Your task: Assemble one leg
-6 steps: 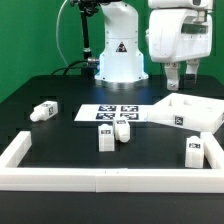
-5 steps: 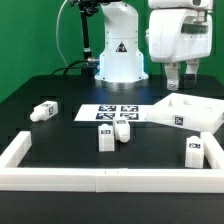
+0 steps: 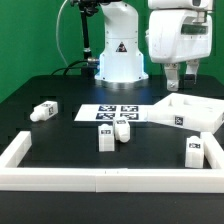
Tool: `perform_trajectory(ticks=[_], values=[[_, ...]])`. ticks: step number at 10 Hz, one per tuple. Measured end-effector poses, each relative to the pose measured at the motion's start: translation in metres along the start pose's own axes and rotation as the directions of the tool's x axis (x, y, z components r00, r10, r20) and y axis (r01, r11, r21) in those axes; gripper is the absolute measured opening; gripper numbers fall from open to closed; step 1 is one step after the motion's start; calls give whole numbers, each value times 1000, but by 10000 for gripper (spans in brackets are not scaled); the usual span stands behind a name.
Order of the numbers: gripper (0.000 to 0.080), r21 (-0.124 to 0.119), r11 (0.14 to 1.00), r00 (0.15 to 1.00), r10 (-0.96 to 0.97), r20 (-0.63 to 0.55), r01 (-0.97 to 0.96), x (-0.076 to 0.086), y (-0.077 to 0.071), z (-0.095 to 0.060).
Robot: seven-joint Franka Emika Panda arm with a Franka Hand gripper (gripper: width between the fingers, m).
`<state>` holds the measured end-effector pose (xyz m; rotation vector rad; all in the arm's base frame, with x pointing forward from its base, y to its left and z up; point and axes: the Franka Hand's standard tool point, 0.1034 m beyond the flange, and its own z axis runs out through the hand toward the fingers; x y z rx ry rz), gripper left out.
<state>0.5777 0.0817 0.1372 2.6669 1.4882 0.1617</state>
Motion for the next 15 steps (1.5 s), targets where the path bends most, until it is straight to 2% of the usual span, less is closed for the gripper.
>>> perform_trajectory(ticks=[1, 3, 4, 5, 9, 10, 11, 13, 14, 15], values=[[649, 10, 998, 998, 65, 2, -65, -4, 10, 6], [649, 42, 939, 940, 340, 20, -341, 16, 24, 18], [649, 95, 922, 927, 373, 48, -376, 19, 33, 26], [649, 97, 916, 921, 389, 11, -388, 21, 44, 27], [649, 98, 916, 921, 389, 17, -388, 19, 41, 30], [649, 89, 897, 901, 434, 13, -434, 13, 39, 39], [649, 98, 857, 862, 505, 43, -507, 10, 32, 50], [649, 112, 727, 736, 669, 106, -677, 23, 23, 70], [649, 119, 711, 721, 686, 103, -693, 26, 24, 76], [649, 104, 730, 736, 676, 35, -676, 35, 25, 77]])
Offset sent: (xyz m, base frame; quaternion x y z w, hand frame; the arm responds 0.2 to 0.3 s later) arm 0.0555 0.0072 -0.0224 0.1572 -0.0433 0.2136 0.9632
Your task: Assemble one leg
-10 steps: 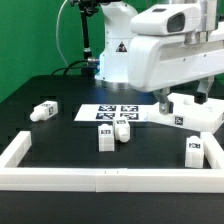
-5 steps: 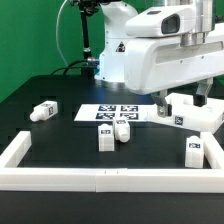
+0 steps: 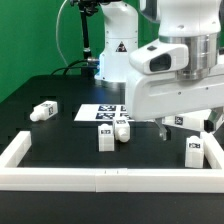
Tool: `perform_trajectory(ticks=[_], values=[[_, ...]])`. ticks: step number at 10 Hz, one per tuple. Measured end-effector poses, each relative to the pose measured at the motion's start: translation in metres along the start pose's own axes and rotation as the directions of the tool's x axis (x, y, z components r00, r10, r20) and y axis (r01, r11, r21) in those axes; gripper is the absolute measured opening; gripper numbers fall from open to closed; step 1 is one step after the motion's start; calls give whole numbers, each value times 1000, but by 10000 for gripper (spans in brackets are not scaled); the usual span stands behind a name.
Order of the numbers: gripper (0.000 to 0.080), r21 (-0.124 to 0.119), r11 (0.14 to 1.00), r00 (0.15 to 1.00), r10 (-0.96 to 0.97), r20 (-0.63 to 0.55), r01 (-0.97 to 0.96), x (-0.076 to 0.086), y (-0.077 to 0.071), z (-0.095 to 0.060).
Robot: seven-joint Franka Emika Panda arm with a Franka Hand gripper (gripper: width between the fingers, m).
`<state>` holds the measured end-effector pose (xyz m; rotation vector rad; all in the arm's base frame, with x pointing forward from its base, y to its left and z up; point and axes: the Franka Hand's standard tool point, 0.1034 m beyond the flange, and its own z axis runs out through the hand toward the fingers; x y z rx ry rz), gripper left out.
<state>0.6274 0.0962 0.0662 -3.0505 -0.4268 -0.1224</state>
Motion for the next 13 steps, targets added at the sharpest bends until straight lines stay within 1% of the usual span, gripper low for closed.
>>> perform_trajectory(ticks=[1, 4, 5, 6, 8, 12, 13], values=[[649, 4, 1000, 1000, -1, 10, 1, -4, -2, 1], [649, 5, 1000, 1000, 11, 13, -11, -5, -1, 3], [649, 14, 997, 996, 73, 41, -74, -11, 2, 10], [649, 19, 994, 993, 105, 53, -106, -12, 3, 17], [649, 21, 992, 991, 123, 56, -124, -14, -1, 28], [649, 23, 992, 990, 125, 67, -127, -19, -1, 38], [649, 23, 993, 991, 116, 61, -117, -19, 1, 39]])
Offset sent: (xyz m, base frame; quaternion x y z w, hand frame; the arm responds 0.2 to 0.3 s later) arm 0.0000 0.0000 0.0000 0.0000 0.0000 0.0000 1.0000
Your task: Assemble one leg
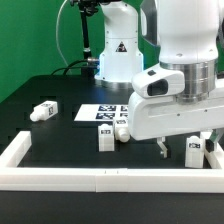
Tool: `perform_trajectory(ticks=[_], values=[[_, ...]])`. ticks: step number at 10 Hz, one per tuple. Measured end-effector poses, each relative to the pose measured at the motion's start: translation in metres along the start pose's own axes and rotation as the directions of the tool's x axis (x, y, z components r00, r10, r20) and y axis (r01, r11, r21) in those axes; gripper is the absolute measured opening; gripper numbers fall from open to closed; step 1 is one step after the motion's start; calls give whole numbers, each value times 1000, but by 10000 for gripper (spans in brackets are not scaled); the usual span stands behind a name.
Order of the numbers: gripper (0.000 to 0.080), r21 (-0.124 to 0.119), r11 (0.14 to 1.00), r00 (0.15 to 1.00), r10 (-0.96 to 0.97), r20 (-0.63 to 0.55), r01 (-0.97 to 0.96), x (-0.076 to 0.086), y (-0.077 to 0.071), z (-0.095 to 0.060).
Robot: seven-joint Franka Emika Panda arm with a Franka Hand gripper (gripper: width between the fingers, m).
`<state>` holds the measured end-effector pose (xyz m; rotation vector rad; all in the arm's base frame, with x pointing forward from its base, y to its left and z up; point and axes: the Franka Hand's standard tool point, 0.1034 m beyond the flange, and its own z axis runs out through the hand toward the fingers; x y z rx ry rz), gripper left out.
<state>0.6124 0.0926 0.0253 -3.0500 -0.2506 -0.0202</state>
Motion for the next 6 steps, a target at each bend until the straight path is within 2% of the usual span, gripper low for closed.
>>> perform_trajectory(ticks=[2, 6], values=[[649, -1, 1000, 1000, -7, -10, 7, 0, 6, 6], [649, -1, 1000, 1000, -7, -9, 7, -1, 6, 7]])
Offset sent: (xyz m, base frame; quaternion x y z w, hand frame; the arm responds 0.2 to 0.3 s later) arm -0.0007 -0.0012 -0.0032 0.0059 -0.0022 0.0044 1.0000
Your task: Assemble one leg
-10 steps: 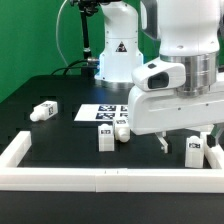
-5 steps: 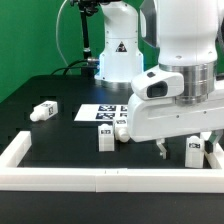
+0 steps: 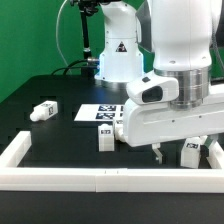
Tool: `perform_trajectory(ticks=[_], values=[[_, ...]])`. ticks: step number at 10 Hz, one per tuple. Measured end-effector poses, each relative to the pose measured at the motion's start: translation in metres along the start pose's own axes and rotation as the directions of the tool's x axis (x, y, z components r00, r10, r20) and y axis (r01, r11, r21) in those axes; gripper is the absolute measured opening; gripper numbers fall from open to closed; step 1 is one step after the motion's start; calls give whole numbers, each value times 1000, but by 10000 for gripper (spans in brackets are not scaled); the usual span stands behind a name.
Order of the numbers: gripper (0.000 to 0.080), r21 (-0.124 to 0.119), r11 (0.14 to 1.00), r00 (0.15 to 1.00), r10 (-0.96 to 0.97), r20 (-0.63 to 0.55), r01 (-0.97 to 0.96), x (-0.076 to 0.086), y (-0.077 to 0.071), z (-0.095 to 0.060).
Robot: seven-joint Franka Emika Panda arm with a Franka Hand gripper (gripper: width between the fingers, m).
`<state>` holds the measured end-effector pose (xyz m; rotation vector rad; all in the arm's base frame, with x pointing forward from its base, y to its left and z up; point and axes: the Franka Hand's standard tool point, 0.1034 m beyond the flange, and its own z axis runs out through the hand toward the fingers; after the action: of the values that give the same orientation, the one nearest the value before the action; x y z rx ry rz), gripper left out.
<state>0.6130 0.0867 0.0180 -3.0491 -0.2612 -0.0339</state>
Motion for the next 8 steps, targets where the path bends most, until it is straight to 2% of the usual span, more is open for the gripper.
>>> perform_trajectory(ticks=[1, 3, 4, 5, 6, 7, 8], values=[[649, 0, 1000, 1000, 0, 0, 0, 0, 0, 0], [392, 0, 1000, 1000, 0, 0, 0, 0, 0, 0], [207, 0, 1000, 1000, 0, 0, 0, 0, 0, 0], [81, 0, 1000, 1000, 0, 0, 0, 0, 0, 0], [81, 0, 1000, 1000, 0, 0, 0, 0, 0, 0], [17, 0, 1000, 1000, 0, 0, 0, 0, 0, 0], [6, 0, 1000, 1000, 0, 0, 0, 0, 0, 0]])
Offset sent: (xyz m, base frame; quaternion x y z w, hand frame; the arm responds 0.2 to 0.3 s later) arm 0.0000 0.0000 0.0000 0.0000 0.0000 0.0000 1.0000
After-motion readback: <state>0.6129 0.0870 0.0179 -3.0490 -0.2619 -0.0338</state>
